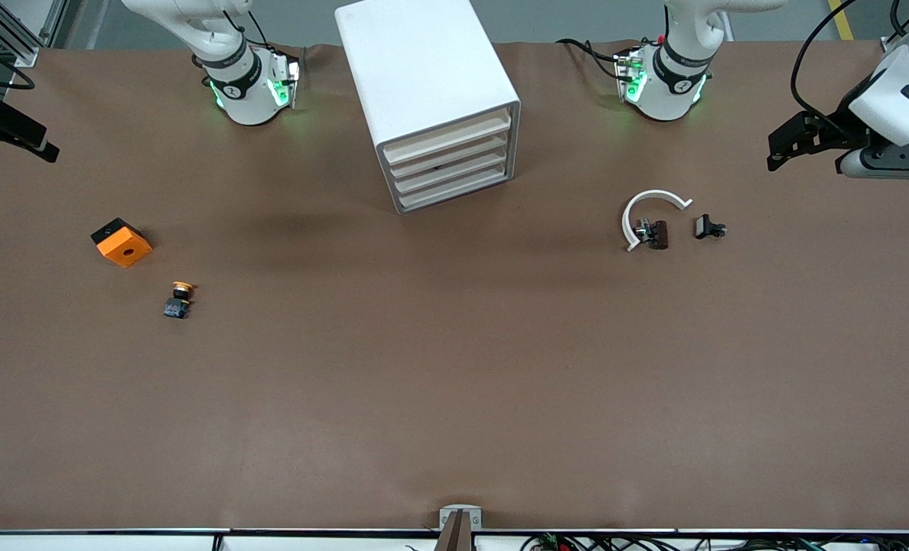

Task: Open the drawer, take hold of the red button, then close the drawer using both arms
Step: 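Reach the left gripper toward the white cabinet's drawer handle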

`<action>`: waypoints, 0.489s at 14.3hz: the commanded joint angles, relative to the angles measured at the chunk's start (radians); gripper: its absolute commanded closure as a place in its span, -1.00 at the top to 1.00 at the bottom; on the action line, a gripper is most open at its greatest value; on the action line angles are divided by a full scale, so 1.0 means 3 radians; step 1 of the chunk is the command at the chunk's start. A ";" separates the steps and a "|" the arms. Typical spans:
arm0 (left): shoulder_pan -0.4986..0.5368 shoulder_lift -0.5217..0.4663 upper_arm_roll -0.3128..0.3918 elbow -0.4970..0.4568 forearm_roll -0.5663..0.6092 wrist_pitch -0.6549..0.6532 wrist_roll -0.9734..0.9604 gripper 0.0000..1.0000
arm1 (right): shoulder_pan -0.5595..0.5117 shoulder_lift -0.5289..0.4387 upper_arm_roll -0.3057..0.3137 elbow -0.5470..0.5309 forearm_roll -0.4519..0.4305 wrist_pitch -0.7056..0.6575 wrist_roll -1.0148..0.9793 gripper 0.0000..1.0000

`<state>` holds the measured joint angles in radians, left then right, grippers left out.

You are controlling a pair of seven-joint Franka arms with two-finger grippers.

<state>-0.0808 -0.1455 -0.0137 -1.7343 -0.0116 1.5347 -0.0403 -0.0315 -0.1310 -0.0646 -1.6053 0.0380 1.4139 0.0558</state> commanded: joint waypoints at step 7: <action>-0.0037 0.0310 -0.0026 0.0054 0.0008 0.0013 -0.0024 1.00 | 0.0013 -0.0100 -0.0015 -0.0110 0.0021 0.0048 0.0064 1.00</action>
<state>-0.0879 -0.1073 -0.0165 -1.7353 -0.0116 1.5326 -0.0403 -0.0314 -0.1338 -0.0650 -1.6113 0.0380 1.4154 0.0588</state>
